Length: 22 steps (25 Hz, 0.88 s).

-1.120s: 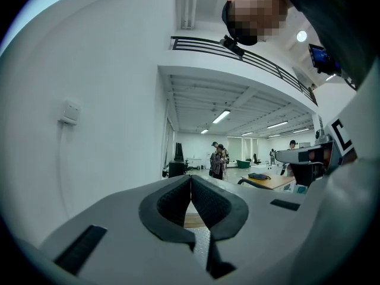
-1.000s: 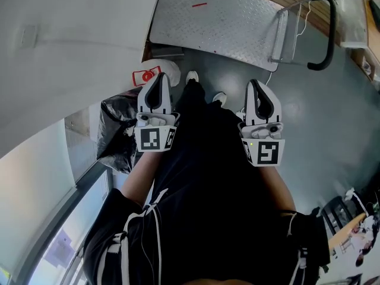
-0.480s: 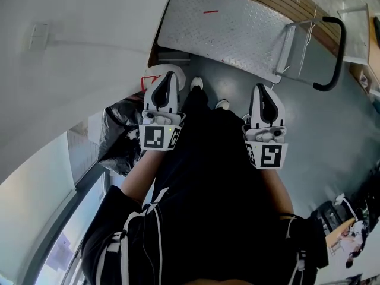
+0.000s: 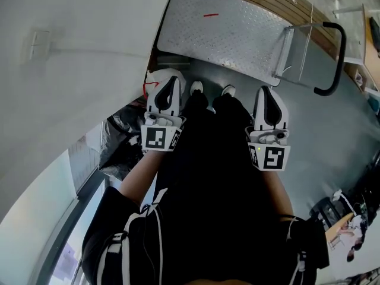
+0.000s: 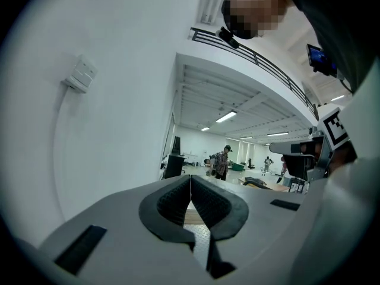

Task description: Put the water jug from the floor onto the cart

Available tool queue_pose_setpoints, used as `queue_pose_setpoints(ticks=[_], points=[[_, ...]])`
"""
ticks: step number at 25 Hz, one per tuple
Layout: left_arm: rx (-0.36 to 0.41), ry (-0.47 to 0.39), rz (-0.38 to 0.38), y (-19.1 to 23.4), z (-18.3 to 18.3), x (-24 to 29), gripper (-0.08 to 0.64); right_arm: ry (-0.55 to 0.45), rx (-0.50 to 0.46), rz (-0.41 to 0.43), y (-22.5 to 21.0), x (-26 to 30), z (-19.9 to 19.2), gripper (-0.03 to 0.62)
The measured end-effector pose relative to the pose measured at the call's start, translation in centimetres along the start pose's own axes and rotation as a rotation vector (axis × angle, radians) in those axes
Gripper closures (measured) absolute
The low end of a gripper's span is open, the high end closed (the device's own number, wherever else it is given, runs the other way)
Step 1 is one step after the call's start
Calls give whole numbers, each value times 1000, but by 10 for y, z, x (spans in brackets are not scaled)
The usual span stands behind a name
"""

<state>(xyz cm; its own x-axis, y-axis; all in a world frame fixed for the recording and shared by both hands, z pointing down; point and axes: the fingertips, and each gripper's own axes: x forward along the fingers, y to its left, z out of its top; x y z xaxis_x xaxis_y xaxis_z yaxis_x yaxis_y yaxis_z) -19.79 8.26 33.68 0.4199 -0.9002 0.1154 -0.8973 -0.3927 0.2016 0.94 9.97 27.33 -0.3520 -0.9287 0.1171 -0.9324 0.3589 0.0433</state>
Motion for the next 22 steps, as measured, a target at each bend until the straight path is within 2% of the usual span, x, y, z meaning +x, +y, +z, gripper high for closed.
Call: queue_pose_setpoints(ticks=[5,9,13,22], points=[[-46,18,70,21,-3,0,541,-17,29,66,10,15,3,574],[-17,14,79,24,-4,1,541,-32,37,104,13,27,7,574],[-28,65,101,31,-25,-2,541,-2,35,111,13,32,-1,574],[-67,174,89,45,-72,-6,540,14,26,128,14,36,-5,574]])
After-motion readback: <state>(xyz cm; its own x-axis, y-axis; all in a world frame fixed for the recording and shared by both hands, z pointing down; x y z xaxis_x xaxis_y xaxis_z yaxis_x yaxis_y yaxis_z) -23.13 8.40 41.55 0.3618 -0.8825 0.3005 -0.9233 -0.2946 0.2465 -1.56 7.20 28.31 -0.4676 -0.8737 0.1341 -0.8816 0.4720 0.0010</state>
